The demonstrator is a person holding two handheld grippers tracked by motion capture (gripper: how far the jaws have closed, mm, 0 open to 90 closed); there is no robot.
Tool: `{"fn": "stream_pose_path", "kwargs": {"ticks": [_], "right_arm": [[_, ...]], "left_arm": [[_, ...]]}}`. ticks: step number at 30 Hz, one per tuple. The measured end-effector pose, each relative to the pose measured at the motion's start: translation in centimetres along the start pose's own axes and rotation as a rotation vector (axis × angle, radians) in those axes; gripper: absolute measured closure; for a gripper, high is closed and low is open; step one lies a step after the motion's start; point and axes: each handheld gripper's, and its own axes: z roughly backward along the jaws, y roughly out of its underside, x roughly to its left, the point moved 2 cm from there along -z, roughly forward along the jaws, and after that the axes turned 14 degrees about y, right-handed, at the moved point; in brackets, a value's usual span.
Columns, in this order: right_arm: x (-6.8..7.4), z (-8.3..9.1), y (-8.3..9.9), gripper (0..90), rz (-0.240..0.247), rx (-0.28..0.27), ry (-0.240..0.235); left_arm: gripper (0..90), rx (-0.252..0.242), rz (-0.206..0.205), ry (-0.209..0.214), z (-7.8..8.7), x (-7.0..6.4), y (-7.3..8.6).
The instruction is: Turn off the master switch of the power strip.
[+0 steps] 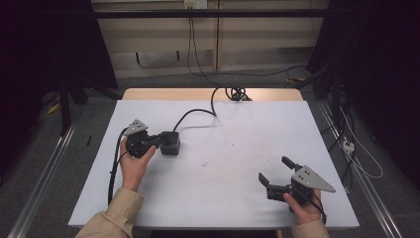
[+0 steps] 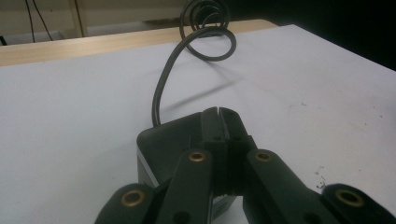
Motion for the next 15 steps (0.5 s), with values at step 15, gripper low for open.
{"fn": "stream_pose_path", "kwargs": {"ticks": [15], "right_arm": [[-0.02, 0.03, -0.02, 2.8, 0.000, -0.001, 0.000]], "left_arm": [[90.0, 0.014, 0.018, 0.003, -0.11, 0.03, 0.20]]}}
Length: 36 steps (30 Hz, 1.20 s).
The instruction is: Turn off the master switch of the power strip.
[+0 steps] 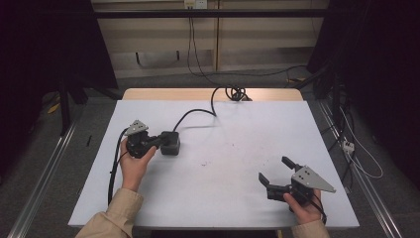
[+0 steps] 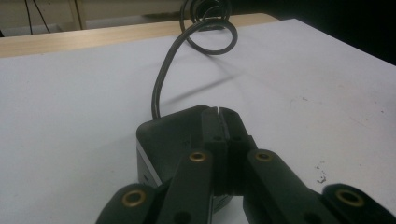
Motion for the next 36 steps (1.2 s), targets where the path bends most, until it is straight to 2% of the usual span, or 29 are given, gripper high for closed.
{"fn": "stream_pose_path", "kwargs": {"ticks": [36], "right_arm": [[-0.01, 0.00, 0.02, 3.1, -0.002, 0.001, -0.002]], "left_arm": [[90.0, 0.041, -0.013, -0.033, -0.53, 0.06, 0.43]]}}
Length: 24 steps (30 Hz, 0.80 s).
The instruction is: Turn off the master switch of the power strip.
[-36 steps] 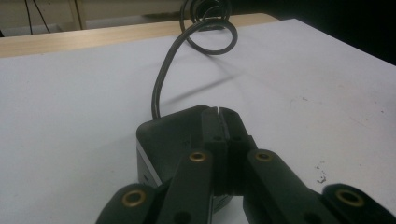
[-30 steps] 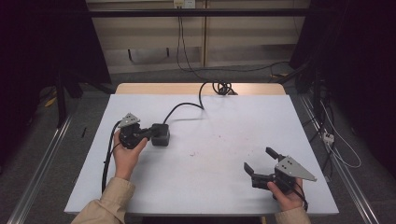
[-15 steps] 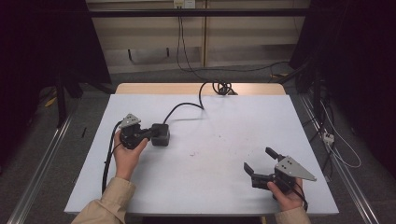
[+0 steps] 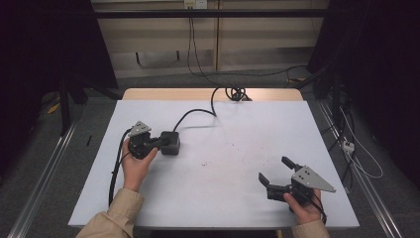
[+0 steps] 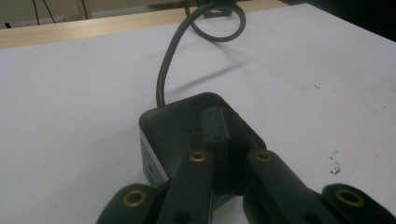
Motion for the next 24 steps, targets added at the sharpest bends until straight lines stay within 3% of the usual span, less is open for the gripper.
{"fn": "stream_pose_path", "kwargs": {"ticks": [24], "right_arm": [[0.08, -0.01, 0.03, 3.1, 0.003, -0.001, 0.000]], "left_arm": [[90.0, 0.000, -0.028, -0.019, -0.14, -0.20, 0.13]]}}
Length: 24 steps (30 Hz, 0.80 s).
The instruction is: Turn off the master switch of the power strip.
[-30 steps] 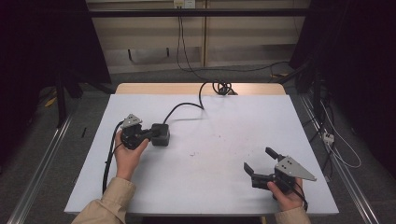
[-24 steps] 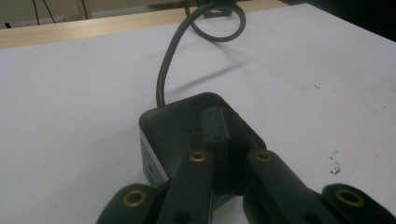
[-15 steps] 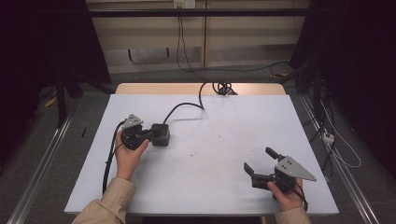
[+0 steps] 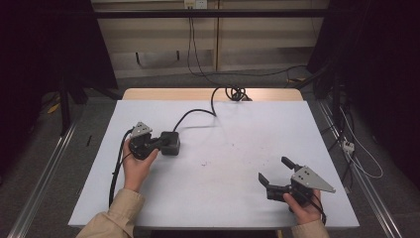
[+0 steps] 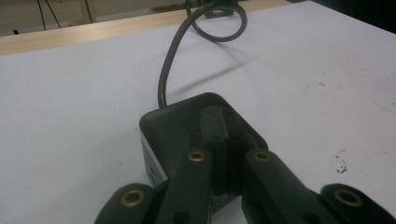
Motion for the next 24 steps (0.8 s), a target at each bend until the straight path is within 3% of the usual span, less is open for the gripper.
{"fn": "stream_pose_path", "kwargs": {"ticks": [24], "right_arm": [[0.11, 0.07, -0.06, 3.1, -0.003, -0.001, 0.001]], "left_arm": [[90.0, 0.009, -0.004, -0.015, -0.03, -0.15, -0.02]]}}
